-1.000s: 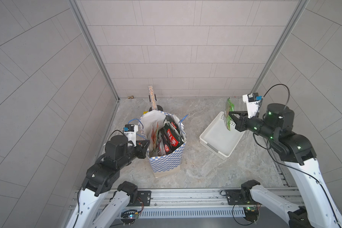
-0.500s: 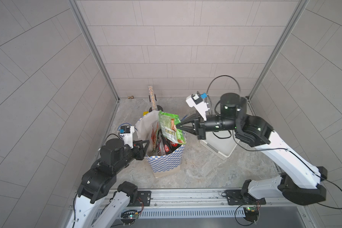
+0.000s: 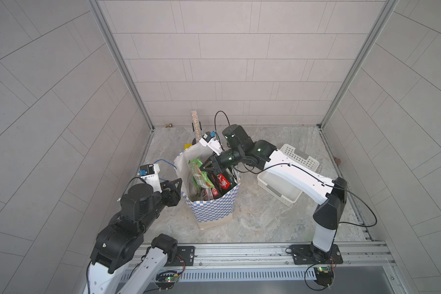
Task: Place the condiment packets inside the bag
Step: Place the condiment packet in the paper bag, then reset both arms
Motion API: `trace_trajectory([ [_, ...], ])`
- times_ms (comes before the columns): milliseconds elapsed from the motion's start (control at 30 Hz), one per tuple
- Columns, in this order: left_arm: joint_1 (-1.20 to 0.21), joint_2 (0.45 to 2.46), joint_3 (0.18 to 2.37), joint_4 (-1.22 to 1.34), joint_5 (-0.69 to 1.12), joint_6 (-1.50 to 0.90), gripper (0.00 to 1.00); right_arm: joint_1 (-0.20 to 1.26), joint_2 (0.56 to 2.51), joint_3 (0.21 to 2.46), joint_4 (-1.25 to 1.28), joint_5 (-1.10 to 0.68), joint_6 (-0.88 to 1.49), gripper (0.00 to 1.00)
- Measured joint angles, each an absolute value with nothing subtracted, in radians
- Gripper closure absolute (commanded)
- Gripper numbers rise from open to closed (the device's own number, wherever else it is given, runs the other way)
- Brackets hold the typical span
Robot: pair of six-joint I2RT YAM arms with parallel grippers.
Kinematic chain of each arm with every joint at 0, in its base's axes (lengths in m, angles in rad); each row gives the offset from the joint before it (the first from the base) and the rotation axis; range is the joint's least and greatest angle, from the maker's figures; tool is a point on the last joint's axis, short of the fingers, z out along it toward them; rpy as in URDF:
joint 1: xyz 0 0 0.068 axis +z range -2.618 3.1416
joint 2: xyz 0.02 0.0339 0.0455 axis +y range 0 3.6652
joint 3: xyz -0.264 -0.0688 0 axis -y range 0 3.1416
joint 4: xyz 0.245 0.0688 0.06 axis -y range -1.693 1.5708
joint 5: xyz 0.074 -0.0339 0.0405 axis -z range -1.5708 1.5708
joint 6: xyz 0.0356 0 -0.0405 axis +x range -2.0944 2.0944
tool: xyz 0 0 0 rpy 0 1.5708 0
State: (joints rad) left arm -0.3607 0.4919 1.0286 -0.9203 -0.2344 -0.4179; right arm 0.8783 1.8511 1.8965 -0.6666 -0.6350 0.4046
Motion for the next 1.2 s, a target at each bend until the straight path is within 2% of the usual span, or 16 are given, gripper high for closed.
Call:
trace_trajectory([
  [333, -0.361, 0.492, 1.029, -0.925, -0.263, -0.413, 0.35, 0.82, 1.942, 1.935, -0.674, -0.609, 0.473, 1.0],
  [400, -0.361, 0.493, 1.029, -0.925, -0.276, -0.41, 0.31, 0.817, 1.969, 1.95, -0.675, -0.597, 0.481, 0.97],
  [600, -0.361, 0.509, 1.06, -0.931, -0.339, -0.393, 0.21, 0.811, 1.994, 1.971, -0.678, -0.552, 0.494, 0.75],
  [867, -0.361, 0.541, 1.064, -0.933, -0.367, -0.416, 0.09, 0.809, 1.959, 1.988, -0.698, -0.499, 0.46, 0.57],
  [1033, -0.361, 0.577, 1.114, -0.945, -0.423, -0.43, 0.0, 0.802, 1.808, 1.923, -0.7, -0.424, 0.406, 0.38],
  [1100, -0.361, 0.586, 1.163, -0.942, -0.469, -0.417, 0.0, 0.796, 1.703, 1.863, -0.696, -0.385, 0.374, 0.29],
  [1200, -0.361, 0.59, 1.241, -0.922, -0.558, -0.382, 0.0, 0.77, 1.528, 1.77, -0.682, -0.331, 0.321, 0.22],
])
